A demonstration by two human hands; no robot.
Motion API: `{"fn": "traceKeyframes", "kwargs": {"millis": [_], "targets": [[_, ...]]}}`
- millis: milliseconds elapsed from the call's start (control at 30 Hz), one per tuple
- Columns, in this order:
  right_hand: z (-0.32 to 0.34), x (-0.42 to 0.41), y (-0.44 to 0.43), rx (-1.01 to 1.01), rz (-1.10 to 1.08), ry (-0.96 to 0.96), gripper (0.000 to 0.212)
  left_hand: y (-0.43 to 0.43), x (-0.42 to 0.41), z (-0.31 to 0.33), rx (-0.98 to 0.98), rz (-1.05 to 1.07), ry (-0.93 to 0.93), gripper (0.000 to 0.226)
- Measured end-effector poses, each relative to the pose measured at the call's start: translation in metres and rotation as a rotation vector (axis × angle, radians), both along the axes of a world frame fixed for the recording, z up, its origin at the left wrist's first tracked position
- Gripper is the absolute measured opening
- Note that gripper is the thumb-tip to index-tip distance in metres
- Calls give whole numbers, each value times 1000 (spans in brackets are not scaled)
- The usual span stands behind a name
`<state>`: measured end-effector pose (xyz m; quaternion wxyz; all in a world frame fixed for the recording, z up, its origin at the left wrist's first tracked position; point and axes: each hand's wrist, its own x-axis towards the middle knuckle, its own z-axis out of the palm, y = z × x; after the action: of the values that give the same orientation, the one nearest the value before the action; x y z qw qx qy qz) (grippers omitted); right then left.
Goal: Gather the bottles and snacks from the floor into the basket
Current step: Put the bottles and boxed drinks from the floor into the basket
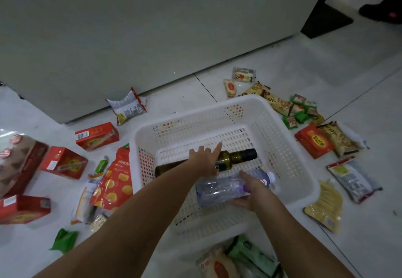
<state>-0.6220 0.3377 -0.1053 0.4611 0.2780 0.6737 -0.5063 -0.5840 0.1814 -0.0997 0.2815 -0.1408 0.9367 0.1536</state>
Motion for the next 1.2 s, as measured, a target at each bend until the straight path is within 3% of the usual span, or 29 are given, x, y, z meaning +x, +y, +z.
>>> {"fn": "traceKeyframes", "kwargs": {"millis": [100, 167, 267, 333, 400, 567, 733, 833, 933, 1100, 1200], "targets": [[12, -4, -2, 84, -2, -49, 56, -2, 4, -8, -16, -40, 14, 87], [6, -13, -1, 141, 5, 33, 63, -11, 8, -2, 6, -26, 13, 84], [2, -28, -8, 281, 110, 235, 98, -39, 21, 26, 34, 49, 86, 74], [49, -22, -30, 503, 155, 412, 92, -69, 39, 52, -1, 113, 210, 69], [82, -19, -57, 582, 320, 711, 83, -109, 71, 76, -90, 192, 316, 68], [116, 30, -151, 337, 965, 1277, 76, -210, 221, 141, -364, 433, 379, 75], [142, 140, -255, -20, 1444, 1558, 80, -236, 401, 189, -524, 768, 293, 77], [151, 213, -297, -227, 1630, 1566, 82, -219, 483, 200, -530, 947, 223, 75], [152, 281, -321, -403, 1655, 1421, 84, -193, 539, 196, -493, 1042, 197, 76], [128, 357, -333, -488, 1710, 1261, 89, -163, 594, 166, -387, 1098, 132, 85], [123, 377, -345, -506, 1713, 1217, 93, -169, 600, 147, -328, 1170, 199, 96]]}}
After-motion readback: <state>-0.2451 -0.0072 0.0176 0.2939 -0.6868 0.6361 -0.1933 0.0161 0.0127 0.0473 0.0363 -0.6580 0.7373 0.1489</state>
